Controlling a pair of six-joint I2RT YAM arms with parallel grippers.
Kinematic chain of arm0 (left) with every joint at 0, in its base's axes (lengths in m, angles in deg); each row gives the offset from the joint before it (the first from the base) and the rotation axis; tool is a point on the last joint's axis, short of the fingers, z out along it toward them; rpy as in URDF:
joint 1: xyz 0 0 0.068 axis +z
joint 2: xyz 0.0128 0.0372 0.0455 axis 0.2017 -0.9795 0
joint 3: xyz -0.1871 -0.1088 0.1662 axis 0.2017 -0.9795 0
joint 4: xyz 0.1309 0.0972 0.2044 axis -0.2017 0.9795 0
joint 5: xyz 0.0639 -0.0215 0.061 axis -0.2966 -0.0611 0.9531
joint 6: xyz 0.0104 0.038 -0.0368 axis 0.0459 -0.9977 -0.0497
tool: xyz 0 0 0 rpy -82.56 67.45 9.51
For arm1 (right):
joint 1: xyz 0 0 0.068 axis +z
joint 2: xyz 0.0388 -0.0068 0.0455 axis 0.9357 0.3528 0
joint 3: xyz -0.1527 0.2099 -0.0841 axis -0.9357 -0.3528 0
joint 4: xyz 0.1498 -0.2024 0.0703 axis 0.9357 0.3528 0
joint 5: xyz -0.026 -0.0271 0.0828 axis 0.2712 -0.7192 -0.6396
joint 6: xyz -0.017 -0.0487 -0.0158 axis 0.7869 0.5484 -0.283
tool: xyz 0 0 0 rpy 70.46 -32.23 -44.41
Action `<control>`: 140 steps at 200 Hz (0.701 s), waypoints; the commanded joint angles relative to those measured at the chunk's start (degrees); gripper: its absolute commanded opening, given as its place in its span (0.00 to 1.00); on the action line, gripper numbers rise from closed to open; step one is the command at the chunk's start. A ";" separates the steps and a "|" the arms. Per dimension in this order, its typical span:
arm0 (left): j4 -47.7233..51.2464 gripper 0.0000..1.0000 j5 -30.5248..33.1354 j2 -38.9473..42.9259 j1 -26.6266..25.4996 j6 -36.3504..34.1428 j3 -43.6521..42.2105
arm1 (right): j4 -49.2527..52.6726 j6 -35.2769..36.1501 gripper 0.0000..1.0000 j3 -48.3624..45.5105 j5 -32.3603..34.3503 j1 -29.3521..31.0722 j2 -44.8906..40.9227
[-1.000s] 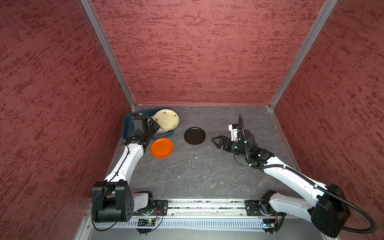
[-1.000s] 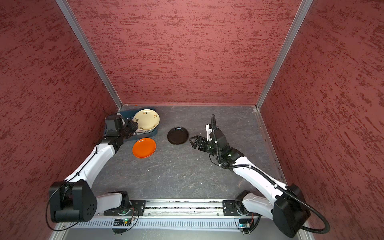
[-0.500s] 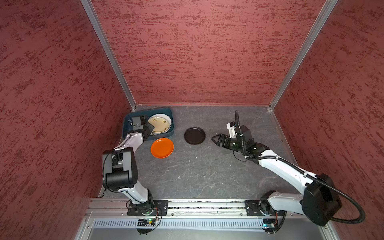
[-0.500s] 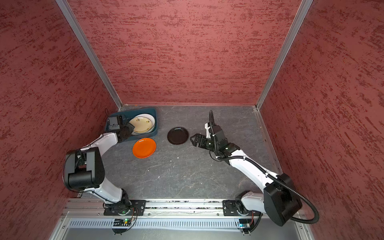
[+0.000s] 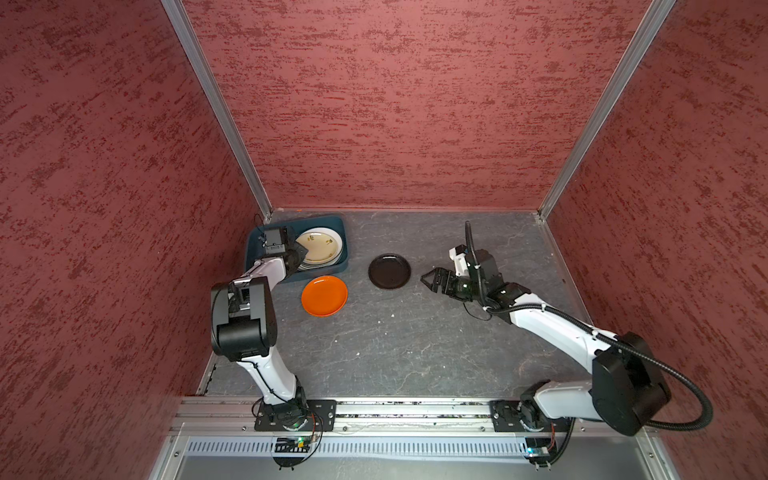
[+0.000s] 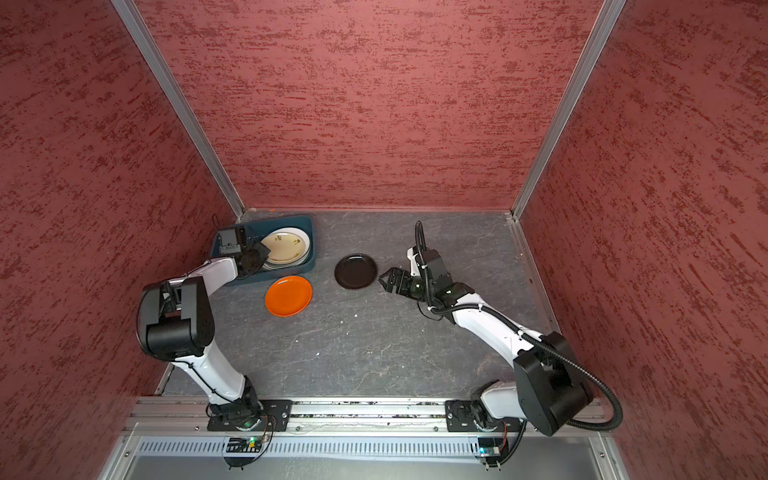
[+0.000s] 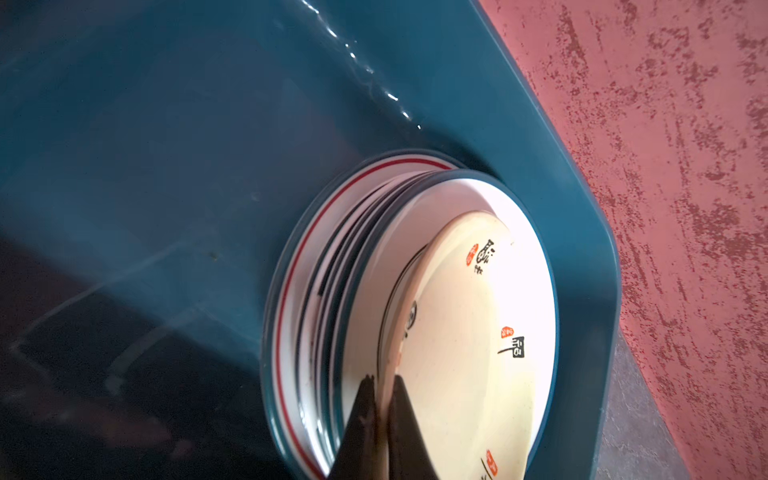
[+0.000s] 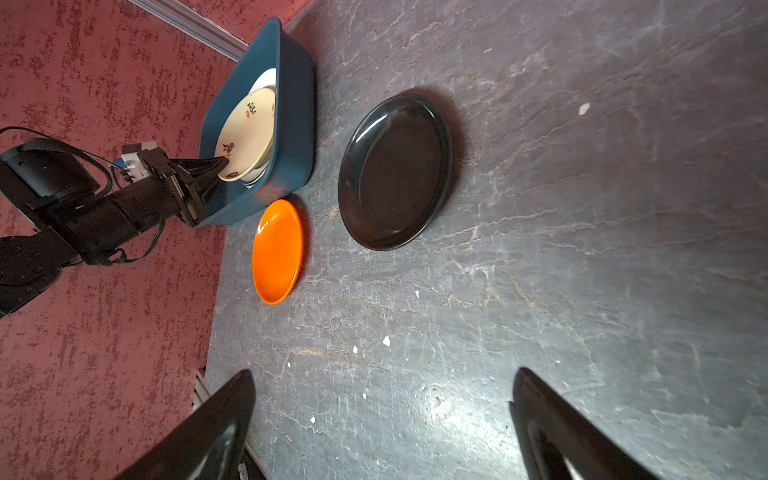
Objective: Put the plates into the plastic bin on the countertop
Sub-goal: 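Lower the cream plate onto the bin stack and open the left gripper, then move the right gripper to the black plate rim while left gripper moves over orange plate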
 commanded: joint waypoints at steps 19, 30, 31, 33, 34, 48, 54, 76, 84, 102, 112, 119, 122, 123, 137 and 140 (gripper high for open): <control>-0.39 0.17 -2.52 -2.69 0.37 -2.28 2.97 | -1.87 -0.93 0.94 1.61 -1.11 -0.78 0.47; -0.60 0.22 -2.50 -2.59 0.43 -2.33 2.81 | -1.86 -1.02 0.94 1.53 -1.29 -0.94 0.64; -0.63 0.23 -2.48 -2.58 0.45 -2.35 2.89 | -1.84 -1.02 0.94 1.53 -1.25 -0.90 0.65; -0.65 0.27 -2.42 -2.58 0.42 -2.36 2.86 | -1.89 -1.02 0.94 1.54 -1.24 -0.88 0.66; -0.65 0.29 -2.44 -2.57 0.44 -2.36 2.78 | -1.90 -1.02 0.94 1.58 -1.23 -0.87 0.71; -0.26 0.55 -2.16 -2.32 0.46 -2.75 2.78 | -1.84 -1.18 0.95 1.72 -1.32 -1.02 1.21; 0.03 0.58 -2.15 -2.22 0.44 -3.07 2.95 | -1.91 -1.34 0.95 1.73 -1.37 -1.02 1.49; 2.41 0.78 -1.45 -1.19 0.52 -4.83 3.50 | -3.84 -3.13 0.94 1.20 -2.76 -1.52 3.13; 3.40 0.90 -0.67 -0.41 0.50 -5.34 3.34 | -5.63 -4.39 0.94 0.74 -4.01 -1.72 3.90; 2.89 0.99 0.27 3.15 0.55 -6.55 1.06 | -9.67 -6.51 0.93 -0.52 -6.38 -2.32 6.60; 1.76 0.99 0.16 5.56 0.42 -6.88 -0.68 | -11.19 -7.22 0.92 -0.78 -6.99 -2.60 8.41; 1.17 0.99 -0.17 7.29 0.48 -6.82 -1.80 | -12.24 -7.64 0.92 -0.94 -7.50 -2.87 9.45; 1.03 0.99 -0.43 8.00 0.41 -6.85 -2.29 | -12.76 -7.79 0.92 -0.87 -7.68 -3.04 10.04; 0.98 0.99 -0.43 8.25 0.39 -6.85 -2.43 | -12.91 -7.83 0.92 -0.86 -7.74 -3.05 10.18; 1.61 0.99 -1.30 11.38 0.04 -6.85 -3.53 | -14.97 -8.35 0.91 -0.37 -8.59 -3.57 13.09; 2.02 0.99 -1.31 12.09 -0.13 -6.93 -3.66 | -15.41 -8.52 0.91 -0.24 -8.67 -3.67 13.86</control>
